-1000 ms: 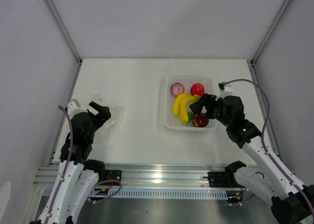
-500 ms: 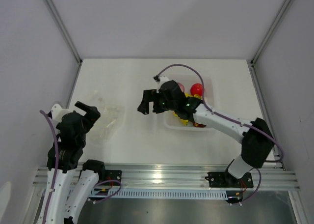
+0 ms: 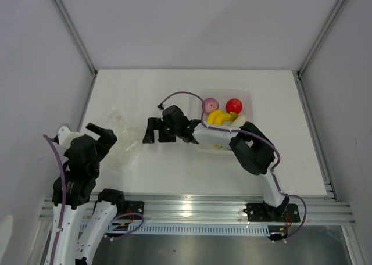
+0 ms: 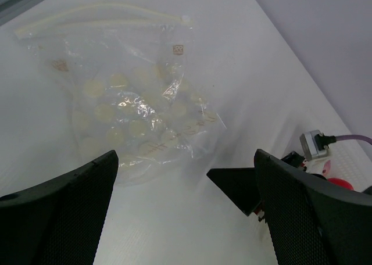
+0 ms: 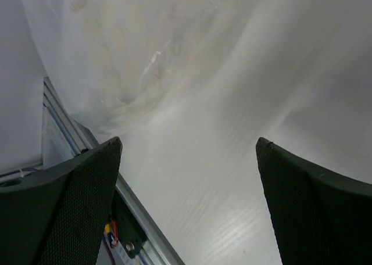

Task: Place the food in the zip-top bag and seal the zipper
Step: Move the zipper food storage bag to the center of the board.

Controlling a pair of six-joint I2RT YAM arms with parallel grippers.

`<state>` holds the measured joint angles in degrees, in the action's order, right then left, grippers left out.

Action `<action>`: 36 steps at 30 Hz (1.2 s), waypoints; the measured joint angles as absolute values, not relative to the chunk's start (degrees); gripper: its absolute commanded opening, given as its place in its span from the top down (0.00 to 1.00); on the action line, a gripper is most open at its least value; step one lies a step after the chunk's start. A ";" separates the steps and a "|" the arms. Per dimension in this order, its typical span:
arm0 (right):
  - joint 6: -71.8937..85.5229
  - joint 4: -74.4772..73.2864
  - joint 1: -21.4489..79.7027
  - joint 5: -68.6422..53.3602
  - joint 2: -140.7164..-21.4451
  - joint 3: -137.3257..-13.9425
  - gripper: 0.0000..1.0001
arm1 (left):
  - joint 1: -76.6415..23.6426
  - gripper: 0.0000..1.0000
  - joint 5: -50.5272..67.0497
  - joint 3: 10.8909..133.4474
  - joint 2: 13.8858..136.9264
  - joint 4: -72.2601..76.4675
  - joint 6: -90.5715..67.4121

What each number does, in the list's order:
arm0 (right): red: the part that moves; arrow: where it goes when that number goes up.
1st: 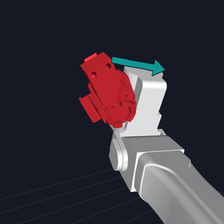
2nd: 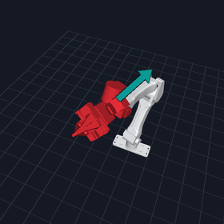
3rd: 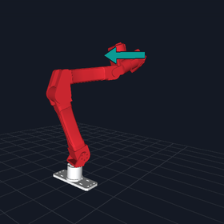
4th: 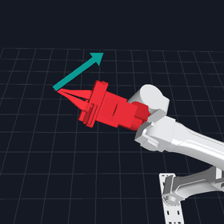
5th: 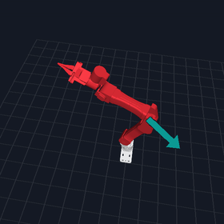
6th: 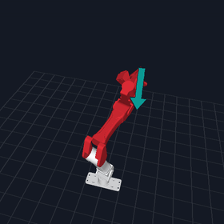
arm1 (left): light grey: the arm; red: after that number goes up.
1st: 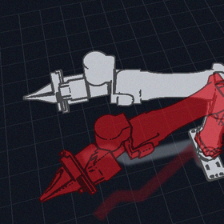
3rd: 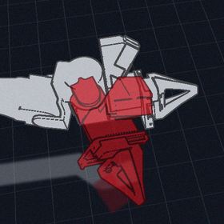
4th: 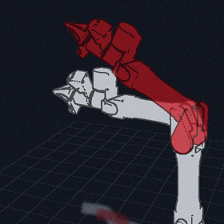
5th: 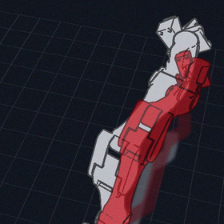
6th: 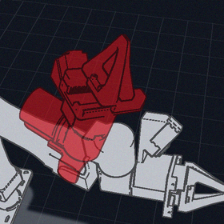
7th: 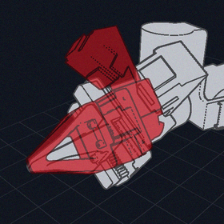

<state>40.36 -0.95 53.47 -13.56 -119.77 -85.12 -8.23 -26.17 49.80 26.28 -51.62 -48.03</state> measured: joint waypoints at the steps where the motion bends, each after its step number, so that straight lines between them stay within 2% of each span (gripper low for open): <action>1: 41.06 0.05 53.58 -14.61 -121.14 -86.17 0.04 | -8.23 0.01 -25.96 49.78 26.09 -51.62 -48.03; 7: 46.11 6.46 54.17 -18.70 -127.59 -94.21 0.06 | -8.23 0.00 -23.99 49.76 24.97 -51.59 -48.01; 11: 49.54 10.11 55.37 -18.79 -129.16 -95.02 0.08 | -8.23 0.01 -22.33 49.76 24.56 -51.57 -47.94; 14: 52.05 11.68 56.64 -17.93 -130.63 -95.20 0.12 | -8.23 0.00 -21.30 49.78 24.14 -51.57 -47.94; 19: 55.05 12.29 57.87 -15.59 -133.01 -95.50 0.24 | -8.23 0.01 -20.29 50.02 23.55 -51.62 -47.66; 23: 56.42 12.49 57.98 -13.50 -134.82 -96.29 0.43 | -8.23 0.01 -20.23 50.06 23.20 -51.66 -47.48; 24: 56.69 12.56 57.87 -13.06 -135.09 -96.29 0.54 | -8.23 0.00 -20.21 50.06 23.16 -51.66 -47.48; 27: 56.88 12.84 57.45 -12.78 -135.48 -96.29 0.74 | -8.23 0.00 -19.88 50.06 23.14 -51.66 -47.27; 31: 55.70 13.10 56.58 -12.95 -135.44 -96.03 0.80 | -8.23 0.01 -19.16 50.28 23.14 -51.59 -45.93; 33: 53.56 12.95 55.88 -13.02 -134.69 -94.39 0.89 | -8.23 0.00 -18.65 50.37 23.07 -51.46 -44.80; 36: 48.75 9.08 54.00 -14.06 -132.92 -92.66 0.93 | -8.23 0.01 -17.12 50.37 22.22 -50.43 -42.76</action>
